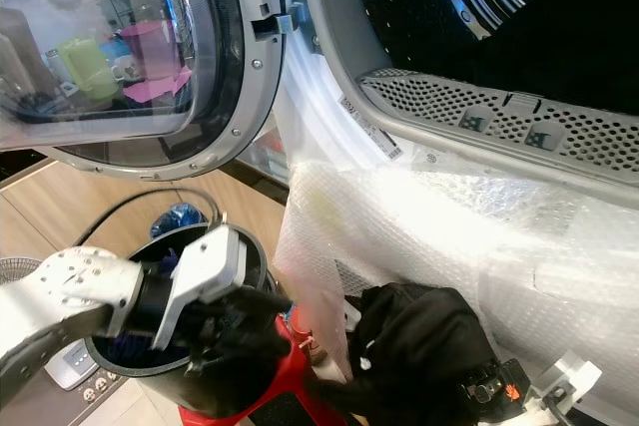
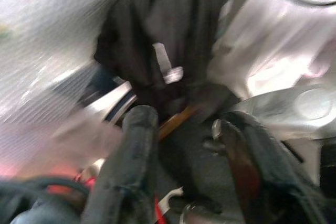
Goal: Clothes washing
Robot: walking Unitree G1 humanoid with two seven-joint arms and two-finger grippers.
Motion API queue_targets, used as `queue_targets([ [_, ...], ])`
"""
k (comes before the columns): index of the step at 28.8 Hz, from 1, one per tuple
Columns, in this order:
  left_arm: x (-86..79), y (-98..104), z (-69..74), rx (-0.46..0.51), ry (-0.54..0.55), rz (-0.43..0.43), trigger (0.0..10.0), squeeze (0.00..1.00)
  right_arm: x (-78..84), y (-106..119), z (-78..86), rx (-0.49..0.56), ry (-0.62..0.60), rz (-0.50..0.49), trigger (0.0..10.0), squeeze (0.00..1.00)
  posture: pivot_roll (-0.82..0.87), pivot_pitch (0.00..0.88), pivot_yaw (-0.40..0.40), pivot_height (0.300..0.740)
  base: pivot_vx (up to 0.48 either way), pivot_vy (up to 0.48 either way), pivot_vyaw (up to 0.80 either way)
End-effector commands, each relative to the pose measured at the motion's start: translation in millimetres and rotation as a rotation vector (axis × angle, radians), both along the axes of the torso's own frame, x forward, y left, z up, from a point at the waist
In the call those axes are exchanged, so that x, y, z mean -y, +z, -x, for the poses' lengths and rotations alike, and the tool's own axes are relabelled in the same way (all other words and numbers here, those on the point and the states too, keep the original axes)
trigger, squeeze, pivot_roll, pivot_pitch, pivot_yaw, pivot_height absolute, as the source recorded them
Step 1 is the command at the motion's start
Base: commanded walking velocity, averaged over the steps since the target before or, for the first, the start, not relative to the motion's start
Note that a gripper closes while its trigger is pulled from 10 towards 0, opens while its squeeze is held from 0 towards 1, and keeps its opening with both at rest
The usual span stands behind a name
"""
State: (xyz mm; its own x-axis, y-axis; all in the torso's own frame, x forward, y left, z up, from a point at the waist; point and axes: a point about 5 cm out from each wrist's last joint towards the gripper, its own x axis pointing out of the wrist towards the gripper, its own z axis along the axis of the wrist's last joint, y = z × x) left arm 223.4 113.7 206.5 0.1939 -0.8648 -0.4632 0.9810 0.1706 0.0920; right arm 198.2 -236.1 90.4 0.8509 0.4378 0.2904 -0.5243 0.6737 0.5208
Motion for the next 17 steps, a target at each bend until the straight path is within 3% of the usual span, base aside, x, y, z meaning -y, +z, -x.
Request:
queue_targets([
  [1,-5.5,-2.2,-3.1,0.024,0.035,-0.026,10.0,1.00,0.7,3.8,0.1,0.021,0.002,-0.006,0.0,0.00,0.04,0.045,0.159,0.740,0.000,0.000,0.00],
  [2,-12.8,-7.8,-16.2,0.041,0.187,0.016,10.0,1.00,-0.9,3.2,1.5,0.012,0.021,0.006,0.0,0.00,0.05,0.044,0.160,0.740,0.000,0.000,0.00],
  [3,-17.2,-11.0,-23.2,0.051,0.275,0.032,10.0,0.99,-1.5,3.3,2.4,0.010,0.031,0.013,0.0,0.00,0.04,0.046,0.161,0.740,0.000,0.000,0.00],
  [4,-25.2,-17.4,-30.0,0.063,0.394,0.092,10.0,0.00,-2.6,4.5,4.7,0.012,0.050,0.023,0.0,0.00,0.05,0.044,0.162,0.740,0.000,0.000,0.00],
  [8,-49.5,-36.8,-28.4,0.104,0.572,0.095,10.0,0.00,-7.1,5.5,16.5,-0.015,0.149,0.074,0.0,0.00,0.04,0.052,0.165,0.740,0.000,0.000,0.00],
  [9,-61.6,-41.1,-31.0,0.151,0.684,0.094,10.0,0.00,-10.0,3.4,22.8,-0.040,0.203,0.091,0.0,0.00,0.04,0.054,0.163,0.740,0.000,0.000,0.00],
  [12,-70.2,-43.1,-32.5,0.184,0.761,0.111,10.0,0.00,-12.5,1.9,26.8,-0.056,0.237,0.103,0.0,0.00,0.04,0.058,0.160,0.740,0.000,0.000,0.00],
  [17,-107.7,-52.4,-38.5,0.292,1.118,0.156,10.0,0.00,-32.2,-7.2,46.9,-0.134,0.452,0.150,0.0,0.00,0.03,0.062,0.154,0.740,0.000,0.000,0.00],
])
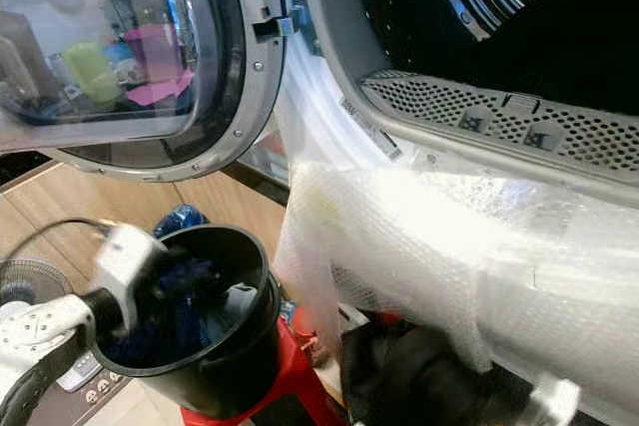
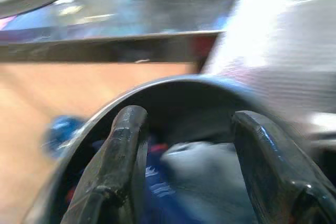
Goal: Clothes washing
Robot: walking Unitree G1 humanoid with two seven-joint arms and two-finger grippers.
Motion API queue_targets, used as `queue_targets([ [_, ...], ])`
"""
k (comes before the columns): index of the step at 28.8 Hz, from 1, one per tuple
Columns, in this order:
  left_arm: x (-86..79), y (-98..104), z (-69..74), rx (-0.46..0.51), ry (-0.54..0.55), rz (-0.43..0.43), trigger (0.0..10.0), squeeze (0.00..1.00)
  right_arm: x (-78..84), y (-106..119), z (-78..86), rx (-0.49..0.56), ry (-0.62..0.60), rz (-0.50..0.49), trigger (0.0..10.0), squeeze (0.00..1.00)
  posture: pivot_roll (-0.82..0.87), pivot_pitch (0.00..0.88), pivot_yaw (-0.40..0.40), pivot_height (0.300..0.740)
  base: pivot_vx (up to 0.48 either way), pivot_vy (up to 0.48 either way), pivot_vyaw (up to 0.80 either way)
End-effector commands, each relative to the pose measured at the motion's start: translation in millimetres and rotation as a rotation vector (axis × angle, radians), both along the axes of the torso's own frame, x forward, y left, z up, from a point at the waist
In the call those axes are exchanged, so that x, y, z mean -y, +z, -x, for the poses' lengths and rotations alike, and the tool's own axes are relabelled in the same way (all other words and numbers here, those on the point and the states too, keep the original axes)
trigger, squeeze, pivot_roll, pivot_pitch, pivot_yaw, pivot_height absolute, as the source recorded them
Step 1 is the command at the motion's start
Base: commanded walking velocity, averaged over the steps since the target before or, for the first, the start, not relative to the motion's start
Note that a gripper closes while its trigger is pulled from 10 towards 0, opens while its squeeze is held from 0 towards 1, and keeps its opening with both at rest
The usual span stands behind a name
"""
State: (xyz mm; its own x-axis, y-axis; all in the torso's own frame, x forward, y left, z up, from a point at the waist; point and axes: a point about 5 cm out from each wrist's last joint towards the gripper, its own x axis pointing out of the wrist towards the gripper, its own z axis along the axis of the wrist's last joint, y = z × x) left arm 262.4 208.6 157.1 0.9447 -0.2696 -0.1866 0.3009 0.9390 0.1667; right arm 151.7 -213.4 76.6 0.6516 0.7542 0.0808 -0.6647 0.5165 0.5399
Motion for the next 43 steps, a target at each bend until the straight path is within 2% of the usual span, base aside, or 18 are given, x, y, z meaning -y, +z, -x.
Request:
queue_targets([
  [1,-18.9,-9.9,1.2,0.025,0.130,-0.047,10.0,0.00,-17.7,9.8,5.5,0.026,0.151,-0.012,0.0,0.00,0.02,0.060,0.154,0.740,0.000,0.000,0.00],
  [3,-19.7,-11.2,1.4,0.027,0.136,-0.053,10.0,0.00,-19.3,10.9,6.2,0.026,0.164,-0.017,0.0,0.00,0.02,0.060,0.154,0.740,0.000,0.000,0.00],
  [6,-27.7,-21.7,3.9,0.042,0.191,-0.057,10.0,0.00,-40.2,30.7,6.3,0.089,0.289,-0.077,0.0,0.00,0.01,0.055,0.156,0.740,0.000,0.000,0.00],
  [9,-46.4,-37.3,11.4,0.078,0.335,-0.102,10.0,0.00,-63.7,70.2,-0.6,0.245,0.395,-0.162,0.0,0.00,0.00,0.047,0.153,0.740,0.000,0.000,0.00],
  [13,-51.9,-44.3,15.7,0.081,0.395,-0.106,10.0,0.00,-66.4,94.9,-6.6,0.332,0.397,-0.240,0.0,0.00,0.01,0.040,0.144,0.740,0.000,0.000,0.00],
  [14,-52.7,-51.3,18.6,0.062,0.414,-0.105,10.0,0.00,-67.8,118.8,-17.7,0.417,0.346,-0.296,0.0,0.00,0.01,0.037,0.140,0.740,0.000,0.000,0.00],
  [19,-48.1,-58.5,20.7,0.061,0.401,-0.113,10.0,0.00,-71.9,150.0,-30.5,0.480,0.289,-0.402,0.0,0.00,0.01,0.029,0.132,0.740,0.000,0.000,0.00],
  [20,-45.0,-65.4,21.4,0.042,0.396,-0.110,10.0,0.00,-69.7,170.3,-41.1,0.545,0.240,-0.456,0.0,0.00,0.01,0.017,0.125,0.740,0.000,0.000,0.00],
  [25,-40.9,-73.6,22.3,0.032,0.380,-0.118,10.0,0.00,-63.1,190.9,-58.3,0.595,0.165,-0.469,0.0,0.00,0.01,0.012,0.123,0.740,0.000,0.000,0.00],
  [26,-39.7,-79.5,22.9,0.021,0.384,-0.109,10.0,0.00,-57.2,202.9,-82.0,0.639,0.067,-0.403,0.0,0.00,-0.02,0.002,0.125,0.740,0.000,0.000,0.00],
  [27,-39.7,-79.5,22.9,0.021,0.384,-0.109,10.0,0.00,-57.2,202.9,-82.0,0.639,0.067,-0.403,0.0,0.00,-0.02,0.002,0.125,0.740,0.000,0.000,0.00],
  [29,-37.5,-86.4,23.7,0.006,0.382,-0.113,10.0,0.00,-53.0,215.5,-109.6,0.664,-0.026,-0.317,0.0,0.00,-0.01,0.000,0.124,0.740,0.000,0.000,0.00],
  [31,-35.0,-88.9,23.8,0.001,0.369,-0.120,10.0,0.00,-49.2,234.6,-126.0,0.720,-0.068,-0.280,0.0,0.00,0.00,0.000,0.122,0.740,0.000,0.000,0.00],
  [33,-34.0,-89.3,23.1,0.003,0.369,-0.121,10.0,0.00,-40.4,265.1,-137.2,0.790,-0.088,-0.311,0.0,0.00,0.01,0.000,0.123,0.740,0.000,0.000,0.00],
  [37,-32.9,-95.7,26.0,-0.011,0.365,-0.125,10.0,0.00,-15.9,351.8,-158.0,0.963,-0.185,-0.405,0.0,0.00,0.01,0.001,0.113,0.740,0.000,0.000,0.00],
  [38,-32.9,-95.7,26.0,-0.011,0.365,-0.125,10.0,0.00,-15.9,351.8,-158.0,0.963,-0.185,-0.405,0.0,0.00,0.01,0.001,0.113,0.740,0.000,0.000,0.00],
  [40,-29.0,-99.5,27.2,-0.020,0.359,-0.118,10.0,0.00,-5.3,379.9,-171.4,0.958,-0.245,-0.410,0.0,0.00,0.02,0.004,0.103,0.740,0.000,0.000,0.00],
  [43,-26.0,-102.4,29.3,-0.027,0.356,-0.111,10.0,0.00,9.1,401.3,-178.0,0.940,-0.334,-0.423,0.0,0.00,0.02,0.008,0.098,0.740,0.000,0.000,0.00],
])
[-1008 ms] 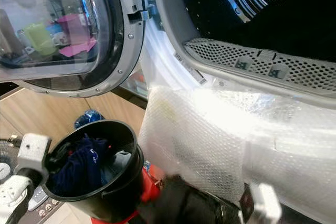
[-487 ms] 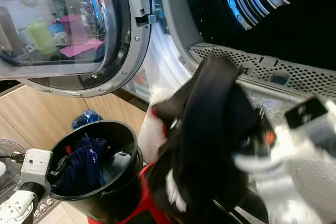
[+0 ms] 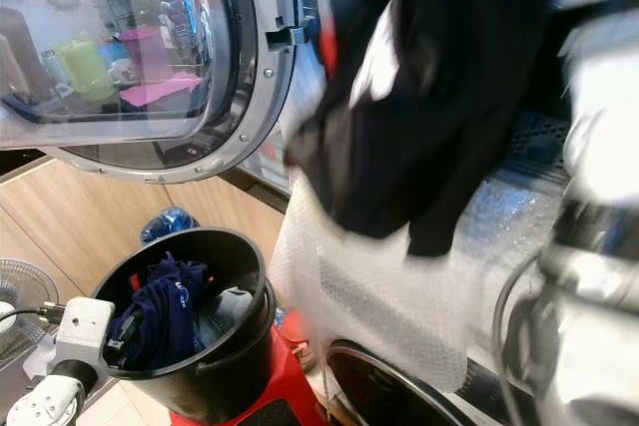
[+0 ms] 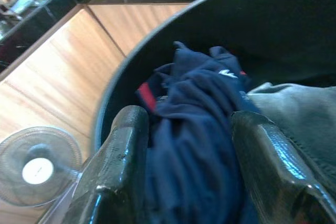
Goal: Clothes washing
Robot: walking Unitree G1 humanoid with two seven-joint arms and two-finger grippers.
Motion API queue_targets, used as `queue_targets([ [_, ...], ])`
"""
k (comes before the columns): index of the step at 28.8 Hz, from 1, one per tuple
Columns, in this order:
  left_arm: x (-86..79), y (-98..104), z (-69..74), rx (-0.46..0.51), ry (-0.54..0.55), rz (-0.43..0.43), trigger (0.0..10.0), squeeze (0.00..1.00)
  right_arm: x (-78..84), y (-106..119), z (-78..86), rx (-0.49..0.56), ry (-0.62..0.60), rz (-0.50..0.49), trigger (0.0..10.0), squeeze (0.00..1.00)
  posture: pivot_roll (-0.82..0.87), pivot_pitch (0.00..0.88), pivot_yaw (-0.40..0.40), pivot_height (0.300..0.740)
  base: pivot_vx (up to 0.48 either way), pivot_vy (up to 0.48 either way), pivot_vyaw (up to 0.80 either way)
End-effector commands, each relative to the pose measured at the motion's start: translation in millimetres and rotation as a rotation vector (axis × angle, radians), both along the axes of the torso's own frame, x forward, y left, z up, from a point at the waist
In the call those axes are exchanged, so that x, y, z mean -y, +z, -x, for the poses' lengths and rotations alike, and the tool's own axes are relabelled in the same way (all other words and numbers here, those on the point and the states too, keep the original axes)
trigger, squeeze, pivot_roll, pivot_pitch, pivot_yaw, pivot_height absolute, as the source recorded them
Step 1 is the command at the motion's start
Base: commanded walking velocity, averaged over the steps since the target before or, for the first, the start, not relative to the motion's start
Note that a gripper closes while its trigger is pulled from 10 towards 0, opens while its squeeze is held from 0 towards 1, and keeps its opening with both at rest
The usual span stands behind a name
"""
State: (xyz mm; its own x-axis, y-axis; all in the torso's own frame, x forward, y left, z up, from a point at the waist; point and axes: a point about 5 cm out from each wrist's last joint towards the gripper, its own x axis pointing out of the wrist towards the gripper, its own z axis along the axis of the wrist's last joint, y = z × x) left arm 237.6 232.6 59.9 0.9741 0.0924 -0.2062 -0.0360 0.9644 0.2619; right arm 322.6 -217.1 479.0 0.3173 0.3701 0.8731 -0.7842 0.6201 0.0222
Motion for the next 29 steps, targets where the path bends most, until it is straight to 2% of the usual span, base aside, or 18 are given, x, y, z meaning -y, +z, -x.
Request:
queue_targets([
  [1,-1.4,-6.0,5.5,-0.019,0.005,-0.007,10.0,0.00,11.0,6.9,-10.9,-0.086,-0.060,-0.057,0.0,0.00,0.02,0.007,0.098,0.740,0.000,0.000,0.00],
  [2,-0.3,-7.2,6.7,-0.022,0.007,-0.002,10.0,0.00,16.0,18.8,-18.9,-0.175,-0.156,-0.094,0.0,0.00,0.02,0.009,0.099,0.740,0.000,0.000,0.00],
  [4,0.0,-7.4,7.0,-0.022,0.007,-0.001,10.0,0.00,16.8,21.8,-21.0,-0.197,-0.183,-0.100,0.0,0.00,0.02,0.009,0.099,0.740,0.000,0.000,0.00],
  [8,2.0,-8.7,6.5,-0.023,-0.003,-0.002,10.0,0.00,11.6,20.6,-41.6,-0.428,-0.447,-0.050,0.0,0.00,0.01,0.002,0.105,0.740,0.000,0.000,0.00],
  [9,2.0,-8.7,6.5,-0.023,-0.003,-0.002,10.0,0.00,11.6,20.6,-41.6,-0.428,-0.447,-0.050,0.0,0.00,0.01,0.002,0.105,0.740,0.000,0.000,0.00],
  [10,3.5,-9.0,6.0,-0.023,-0.005,0.001,10.0,0.00,7.5,19.3,-47.1,-0.497,-0.539,-0.017,0.0,0.00,0.01,0.002,0.106,0.740,0.000,0.000,0.00],
  [12,4.1,-9.2,5.8,-0.023,-0.005,0.002,10.0,0.00,4.9,19.6,-48.7,-0.515,-0.573,-0.002,0.0,0.00,0.01,0.002,0.106,0.740,0.000,0.000,0.00],
  [15,6.9,-10.0,6.1,-0.023,-0.008,0.006,10.0,0.00,12.6,20.6,-49.0,-0.596,-0.708,-0.050,0.0,0.00,0.02,0.007,0.099,0.740,0.000,0.000,0.00],
  [17,7.4,-10.1,6.3,-0.023,-0.009,0.006,10.0,0.00,15.1,21.4,-48.2,-0.607,-0.739,-0.063,0.0,0.00,0.02,0.007,0.099,0.740,0.000,0.000,0.00],
  [19,7.0,-9.4,6.9,-0.009,0.014,0.012,10.0,0.00,28.1,26.5,-42.1,-0.628,-0.920,-0.109,0.0,0.00,0.03,0.012,0.089,0.740,0.000,0.000,0.00],
  [21,6.3,-8.8,6.9,-0.001,0.029,0.011,10.0,0.00,35.5,28.5,-38.4,-0.638,-0.991,-0.154,0.0,0.00,0.03,0.012,0.089,0.740,0.000,0.000,0.00],
  [22,6.1,-8.4,7.5,0.004,0.042,0.014,10.0,0.00,43.2,29.3,-34.7,-0.636,-1.090,-0.166,0.0,0.00,0.05,0.014,0.082,0.740,0.000,0.000,0.00],
  [23,6.1,-8.4,7.5,0.004,0.042,0.014,10.0,0.00,43.2,29.3,-34.7,-0.636,-1.090,-0.166,0.0,0.00,0.05,0.014,0.082,0.740,0.000,0.000,0.00],
  [24,6.7,-8.5,8.7,0.006,0.051,0.017,10.0,0.00,54.4,28.4,-30.2,-0.633,-1.219,-0.161,0.0,0.00,0.06,0.013,0.073,0.740,0.000,0.000,0.00],
  [26,6.9,-8.7,9.1,0.007,0.054,0.017,10.0,0.00,57.5,27.8,-29.0,-0.634,-1.251,-0.163,0.0,0.00,0.06,0.013,0.073,0.740,0.000,0.000,0.00],
  [27,7.5,-9.0,11.3,0.011,0.067,0.024,10.0,0.00,77.0,21.7,-23.2,-0.664,-1.311,-0.228,0.0,0.00,0.07,0.017,0.061,0.740,0.000,0.000,0.00],
  [28,7.5,-9.0,11.3,0.011,0.067,0.024,10.0,0.00,77.0,21.7,-23.2,-0.664,-1.311,-0.228,0.0,0.00,0.07,0.017,0.061,0.740,0.000,0.000,0.00],
  [29,7.9,-9.2,12.2,0.012,0.070,0.026,10.0,0.00,85.4,19.0,-20.4,-0.679,-1.330,-0.262,0.0,0.00,0.07,0.017,0.061,0.740,0.000,0.000,0.00],
])
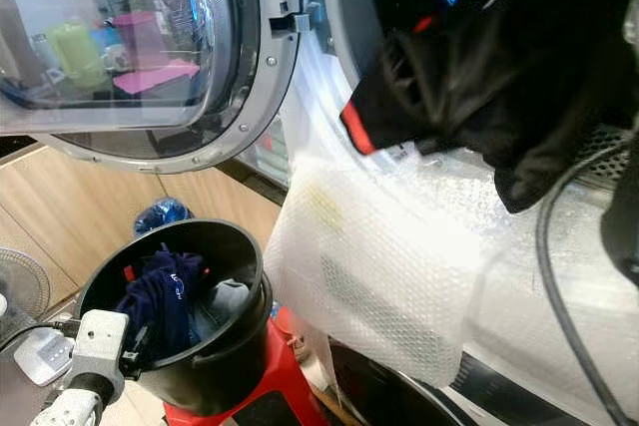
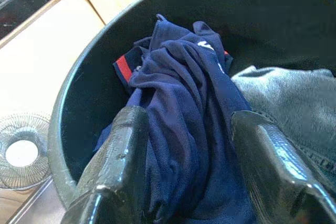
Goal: Clothes washing
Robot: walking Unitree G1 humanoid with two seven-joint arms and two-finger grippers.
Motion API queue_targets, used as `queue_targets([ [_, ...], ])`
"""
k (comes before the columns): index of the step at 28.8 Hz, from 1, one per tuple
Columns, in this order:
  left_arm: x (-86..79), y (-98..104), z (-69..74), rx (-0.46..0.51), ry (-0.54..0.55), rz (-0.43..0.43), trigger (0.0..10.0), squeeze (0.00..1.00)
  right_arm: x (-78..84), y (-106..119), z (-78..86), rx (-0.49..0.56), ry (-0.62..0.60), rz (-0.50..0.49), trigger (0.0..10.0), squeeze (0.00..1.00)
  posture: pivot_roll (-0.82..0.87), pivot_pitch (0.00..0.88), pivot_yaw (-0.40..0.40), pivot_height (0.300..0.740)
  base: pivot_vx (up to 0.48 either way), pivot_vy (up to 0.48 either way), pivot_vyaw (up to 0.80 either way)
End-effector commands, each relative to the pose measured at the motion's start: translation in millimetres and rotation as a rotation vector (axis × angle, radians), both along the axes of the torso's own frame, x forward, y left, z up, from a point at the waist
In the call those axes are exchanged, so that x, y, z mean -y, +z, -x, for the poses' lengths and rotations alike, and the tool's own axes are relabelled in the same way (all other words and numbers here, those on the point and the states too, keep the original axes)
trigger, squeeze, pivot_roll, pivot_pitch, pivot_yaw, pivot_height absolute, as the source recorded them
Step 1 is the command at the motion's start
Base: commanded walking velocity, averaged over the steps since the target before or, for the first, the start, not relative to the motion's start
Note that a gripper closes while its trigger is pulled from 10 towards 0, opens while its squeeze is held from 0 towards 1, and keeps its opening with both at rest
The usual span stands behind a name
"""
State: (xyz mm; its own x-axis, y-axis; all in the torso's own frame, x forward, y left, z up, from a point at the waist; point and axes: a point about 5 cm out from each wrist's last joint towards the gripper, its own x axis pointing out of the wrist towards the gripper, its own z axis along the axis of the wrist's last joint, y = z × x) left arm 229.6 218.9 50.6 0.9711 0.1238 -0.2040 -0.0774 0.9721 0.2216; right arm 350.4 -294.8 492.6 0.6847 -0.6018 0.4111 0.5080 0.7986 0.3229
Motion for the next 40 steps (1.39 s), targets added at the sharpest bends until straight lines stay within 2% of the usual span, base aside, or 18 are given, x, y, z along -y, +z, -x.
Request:
queue_targets([
  [1,-5.6,-0.1,5.3,0.007,0.035,-0.014,10.0,0.00,18.4,3.0,12.2,0.032,-0.098,-0.031,0.0,0.00,0.07,0.016,0.058,0.740,0.000,0.000,0.00],
  [5,-4.0,-1.8,7.9,0.004,0.051,-0.005,10.0,0.00,44.6,-1.2,26.7,0.034,-0.231,-0.033,0.0,0.00,0.06,0.024,0.062,0.740,0.000,0.000,0.00],
  [6,-2.2,-2.3,7.1,0.001,0.041,-0.002,10.0,0.00,44.8,-4.5,23.9,0.021,-0.196,-0.006,4.4,0.00,0.05,0.024,0.067,0.740,0.000,0.000,0.00],
  [7,0.3,-3.0,5.4,-0.004,0.024,0.000,10.0,0.00,37.5,-10.2,14.3,-0.017,-0.106,0.061,4.9,0.00,0.04,0.028,0.069,0.740,0.000,0.000,0.00],
  [8,0.8,-3.1,5.1,-0.005,0.021,0.000,10.0,0.00,34.8,-11.5,11.7,-0.027,-0.084,0.078,4.9,0.00,0.04,0.028,0.069,0.740,0.000,0.000,0.00],
  [9,1.7,-3.5,4.3,-0.009,0.015,0.005,10.0,0.00,27.7,-15.5,5.0,-0.068,-0.044,0.126,10.0,0.00,0.04,0.028,0.076,0.740,0.000,0.000,0.00],
  [12,6.3,-4.3,2.6,-0.016,-0.009,0.014,10.0,0.00,9.0,-37.8,-16.0,-0.178,0.076,0.168,10.0,0.00,0.03,0.028,0.081,0.740,0.000,0.000,0.00],
  [13,9.8,-4.9,1.9,-0.021,-0.027,0.016,10.0,0.00,-1.5,-52.7,-26.9,-0.188,0.174,0.106,10.0,0.00,0.03,0.029,0.086,0.740,0.000,0.000,0.00],
  [14,9.8,-4.9,1.9,-0.021,-0.027,0.016,10.0,0.00,-1.5,-52.7,-26.9,-0.188,0.174,0.106,10.0,0.00,0.03,0.029,0.086,0.740,0.000,0.000,0.00],
  [17,14.9,-5.6,2.8,-0.027,-0.045,0.024,10.0,0.00,-24.6,-77.6,-44.2,-0.258,0.329,0.127,10.0,0.00,0.02,0.023,0.090,0.740,0.000,0.000,0.00],
  [22,16.5,-6.1,2.9,-0.032,-0.055,0.029,10.0,0.00,-37.5,-85.3,-50.4,-0.268,0.424,0.143,10.0,0.00,0.03,0.021,0.090,0.740,0.000,0.000,0.00],
  [23,17.1,-6.7,3.3,-0.035,-0.060,0.031,10.0,0.00,-37.9,-86.2,-50.7,-0.266,0.438,0.136,10.0,0.15,0.03,0.019,0.089,0.740,0.000,0.000,0.00],
  [25,17.5,-7.0,3.6,-0.037,-0.063,0.031,10.0,0.00,-38.0,-86.7,-50.8,-0.265,0.446,0.136,10.0,0.15,0.03,0.019,0.088,0.740,0.000,0.000,0.00],
  [26,17.7,-7.1,3.7,-0.038,-0.063,0.032,10.0,0.00,-37.3,-86.6,-50.5,-0.264,0.448,0.136,10.0,0.32,0.03,0.019,0.088,0.740,0.000,0.000,0.00],
  [27,18.3,-8.0,4.2,-0.042,-0.065,0.035,10.0,0.00,-34.7,-82.1,-48.4,-0.241,0.451,0.127,10.0,1.00,0.02,0.015,0.086,0.740,0.000,0.000,0.00],
  [30,20.8,-9.9,4.5,-0.049,-0.074,0.042,10.0,0.00,-27.6,-69.2,-41.9,-0.178,0.489,0.097,10.0,1.00,0.02,0.011,0.086,0.740,0.000,0.000,0.00],
  [36,23.5,-9.7,4.5,-0.049,-0.084,0.044,10.0,0.00,5.0,-58.2,-25.3,-0.144,0.391,0.100,10.0,1.00,0.02,0.011,0.080,0.740,0.000,0.000,0.00],
  [40,23.8,-9.8,5.4,-0.054,-0.089,0.044,10.0,0.00,7.5,-56.2,-22.7,-0.134,0.422,0.130,10.0,1.00,0.01,0.032,0.089,0.740,0.000,0.000,0.00],
])
